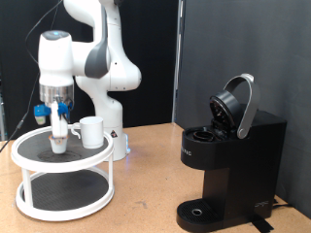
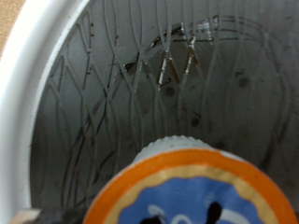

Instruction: Make a cup of coffee with the keurig machine

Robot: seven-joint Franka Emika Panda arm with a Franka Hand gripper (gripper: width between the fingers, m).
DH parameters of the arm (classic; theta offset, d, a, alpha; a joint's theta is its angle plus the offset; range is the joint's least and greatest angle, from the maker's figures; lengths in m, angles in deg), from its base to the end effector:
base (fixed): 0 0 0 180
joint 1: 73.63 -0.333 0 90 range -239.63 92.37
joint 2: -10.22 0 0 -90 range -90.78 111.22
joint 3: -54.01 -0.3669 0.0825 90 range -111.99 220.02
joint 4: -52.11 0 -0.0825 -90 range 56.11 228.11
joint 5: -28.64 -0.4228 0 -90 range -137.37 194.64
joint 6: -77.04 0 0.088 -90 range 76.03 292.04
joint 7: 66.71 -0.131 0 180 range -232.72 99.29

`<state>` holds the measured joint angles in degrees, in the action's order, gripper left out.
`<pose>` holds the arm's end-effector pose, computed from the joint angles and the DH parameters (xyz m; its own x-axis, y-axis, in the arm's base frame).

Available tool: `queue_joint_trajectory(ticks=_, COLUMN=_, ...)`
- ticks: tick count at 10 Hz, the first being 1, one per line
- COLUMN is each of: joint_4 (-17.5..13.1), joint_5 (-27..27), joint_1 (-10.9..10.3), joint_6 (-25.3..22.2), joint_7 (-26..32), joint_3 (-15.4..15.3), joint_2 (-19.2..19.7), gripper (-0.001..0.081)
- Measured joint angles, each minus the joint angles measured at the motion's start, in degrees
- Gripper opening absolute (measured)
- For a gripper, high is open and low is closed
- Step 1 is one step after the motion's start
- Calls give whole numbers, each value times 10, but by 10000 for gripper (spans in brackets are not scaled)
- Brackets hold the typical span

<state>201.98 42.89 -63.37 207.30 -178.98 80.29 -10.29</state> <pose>0.3354 -0.2531 0.3563 -0.7428 -0.6687 0.0331 -0.6692 0.7431 -0.0044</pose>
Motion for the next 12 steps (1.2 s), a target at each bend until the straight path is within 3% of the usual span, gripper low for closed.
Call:
queue_joint_trajectory(ticks=3, joint_4=-40, joint_5=-18, joint_1=0, joint_6=-82, joint_7=15, joint_3=1, joint_2=-31, gripper=355)
queue_joint_trajectory(ticks=5, joint_4=-37, joint_5=-33, joint_1=-1, joint_6=-79, joint_7=22, joint_3=2, joint_2=-30, gripper=355)
queue_joint_trajectory(ticks=6, joint_4=-41, joint_5=-71, joint_1=-6, joint_6=-86, joint_7=39, joint_3=5, joint_2=-32, gripper=355)
queue_joint_trajectory(ticks=9, joint_4=-77, joint_5=-250, joint_1=-48, joint_6=-126, joint_7=96, joint_3=24, joint_2=-48, gripper=355)
queue_joint_trajectory(ticks=11, joint_4=-87, joint_5=-305, joint_1=-62, joint_6=-133, joint_7=60, joint_3=18, joint_2=-55, gripper=355)
queue_joint_trajectory(ticks=12, joint_4=-86, joint_5=-300, joint_1=-62, joint_6=-133, joint_7=65, joint_3=18, joint_2=-55, gripper=355)
